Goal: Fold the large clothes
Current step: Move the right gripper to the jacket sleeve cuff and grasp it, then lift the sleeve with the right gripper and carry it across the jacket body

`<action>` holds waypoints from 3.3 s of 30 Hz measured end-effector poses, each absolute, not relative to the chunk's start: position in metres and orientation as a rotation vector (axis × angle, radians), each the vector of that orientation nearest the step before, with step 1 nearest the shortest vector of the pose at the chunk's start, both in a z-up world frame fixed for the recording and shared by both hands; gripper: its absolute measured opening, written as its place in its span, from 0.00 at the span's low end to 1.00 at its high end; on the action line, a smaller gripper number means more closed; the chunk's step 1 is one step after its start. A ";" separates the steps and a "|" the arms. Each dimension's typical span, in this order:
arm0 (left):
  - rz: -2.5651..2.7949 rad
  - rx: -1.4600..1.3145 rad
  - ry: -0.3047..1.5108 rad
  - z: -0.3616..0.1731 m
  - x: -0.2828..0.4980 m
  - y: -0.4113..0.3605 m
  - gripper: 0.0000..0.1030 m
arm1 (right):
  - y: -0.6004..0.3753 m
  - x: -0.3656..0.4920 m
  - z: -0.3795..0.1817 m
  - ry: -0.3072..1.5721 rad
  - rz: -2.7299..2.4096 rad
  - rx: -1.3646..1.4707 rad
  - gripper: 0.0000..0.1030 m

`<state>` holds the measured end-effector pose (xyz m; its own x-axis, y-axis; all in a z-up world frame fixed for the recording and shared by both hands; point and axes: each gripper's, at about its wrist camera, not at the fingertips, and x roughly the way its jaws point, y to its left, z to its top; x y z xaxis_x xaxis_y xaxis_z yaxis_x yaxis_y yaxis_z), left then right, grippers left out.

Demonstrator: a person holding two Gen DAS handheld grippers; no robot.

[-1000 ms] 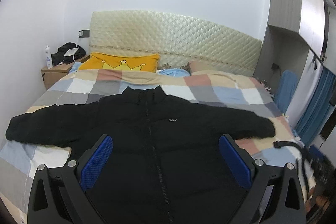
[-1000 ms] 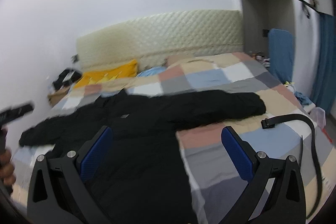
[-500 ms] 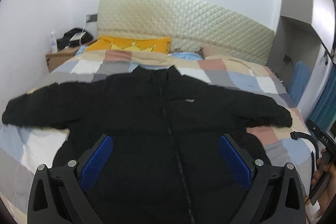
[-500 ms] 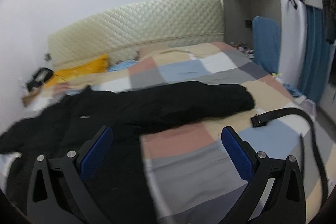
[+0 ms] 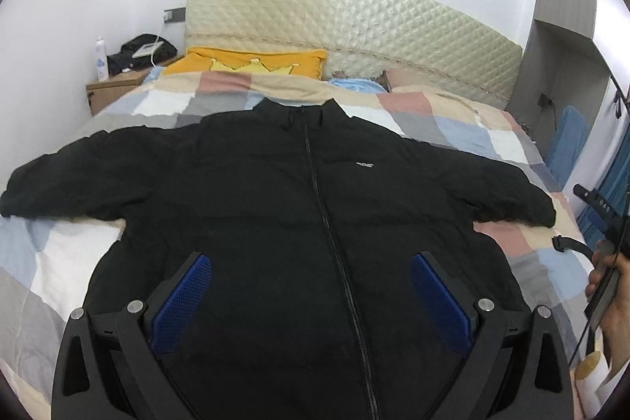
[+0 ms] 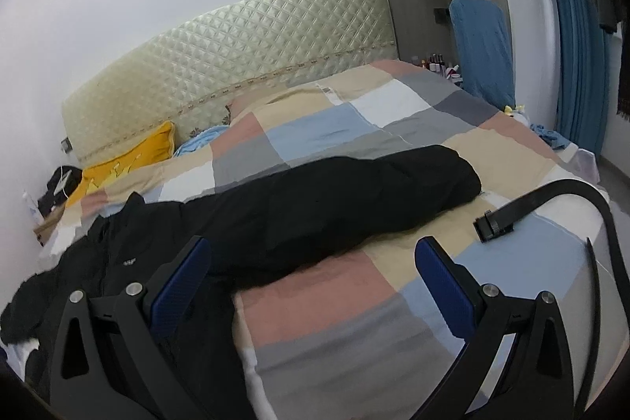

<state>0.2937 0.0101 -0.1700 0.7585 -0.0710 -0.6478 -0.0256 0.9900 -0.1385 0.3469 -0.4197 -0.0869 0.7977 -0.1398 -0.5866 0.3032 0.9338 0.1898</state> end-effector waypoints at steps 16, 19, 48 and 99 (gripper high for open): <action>0.046 -0.249 0.740 -0.185 0.334 0.023 0.99 | -0.633 0.395 -0.169 0.763 -0.324 0.441 0.80; 0.019 -0.270 0.763 -0.192 0.344 0.014 0.99 | -0.665 0.410 -0.186 0.739 -0.312 0.586 0.80; 0.133 -0.115 0.794 -0.211 0.386 0.041 0.99 | -0.660 0.490 -0.175 0.684 -0.446 0.630 0.02; 0.302 -0.273 0.545 -0.156 0.279 0.217 0.99 | 0.072 0.437 -0.130 0.667 0.472 -0.137 0.01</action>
<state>0.2789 0.2168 -0.1561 0.8132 0.2081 -0.5434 -0.3512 0.9201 -0.1732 0.4372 0.0721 -0.1304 0.6847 0.3763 -0.6242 -0.4629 0.8860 0.0264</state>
